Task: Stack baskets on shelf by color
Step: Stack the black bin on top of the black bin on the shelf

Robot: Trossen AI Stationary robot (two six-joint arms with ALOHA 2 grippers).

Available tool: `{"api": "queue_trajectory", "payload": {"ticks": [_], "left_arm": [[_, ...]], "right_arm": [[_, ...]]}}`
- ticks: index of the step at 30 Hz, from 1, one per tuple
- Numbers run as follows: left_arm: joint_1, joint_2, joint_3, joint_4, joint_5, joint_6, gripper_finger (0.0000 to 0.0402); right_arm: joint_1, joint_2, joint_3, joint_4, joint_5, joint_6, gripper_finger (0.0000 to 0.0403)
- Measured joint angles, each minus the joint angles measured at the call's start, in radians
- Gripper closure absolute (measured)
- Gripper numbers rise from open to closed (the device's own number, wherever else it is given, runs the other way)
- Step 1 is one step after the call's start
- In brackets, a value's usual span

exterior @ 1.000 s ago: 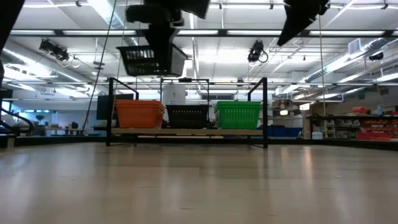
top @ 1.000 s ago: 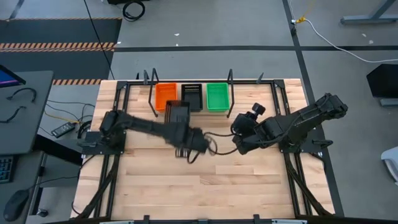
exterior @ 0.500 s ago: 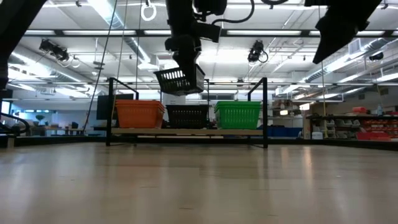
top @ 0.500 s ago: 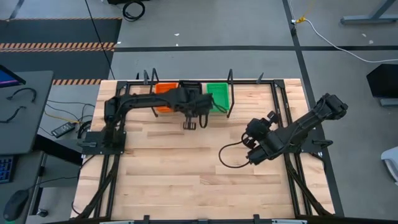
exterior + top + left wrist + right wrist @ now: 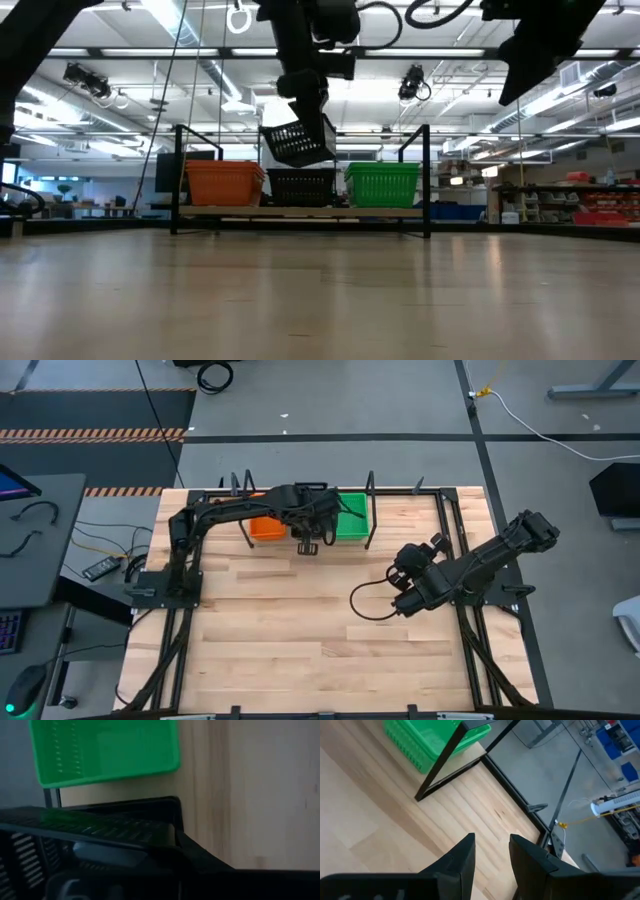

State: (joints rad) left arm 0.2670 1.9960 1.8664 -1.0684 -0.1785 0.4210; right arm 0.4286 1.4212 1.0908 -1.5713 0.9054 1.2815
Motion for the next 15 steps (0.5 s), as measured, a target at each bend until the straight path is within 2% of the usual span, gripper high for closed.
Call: {"api": "queue_trajectory", "payload": {"ticks": [5, 8, 15], "left_arm": [[0.018, 0.009, 0.0, 0.056, 0.001, -0.023, 0.0398], [0.027, 0.029, 0.0, 0.081, 0.04, -0.041, 0.0398], [0.029, 0.076, 0.0, 0.07, 0.044, -0.072, 0.0397]], "right_arm": [[-0.022, 0.0, 0.0, 0.0, 0.002, -0.012, 0.0277], [-0.026, 0.0, 0.0, 0.0, 0.002, -0.019, 0.0277], [-0.025, 0.0, 0.0, 0.0, 0.002, -0.021, 0.0277]]}}
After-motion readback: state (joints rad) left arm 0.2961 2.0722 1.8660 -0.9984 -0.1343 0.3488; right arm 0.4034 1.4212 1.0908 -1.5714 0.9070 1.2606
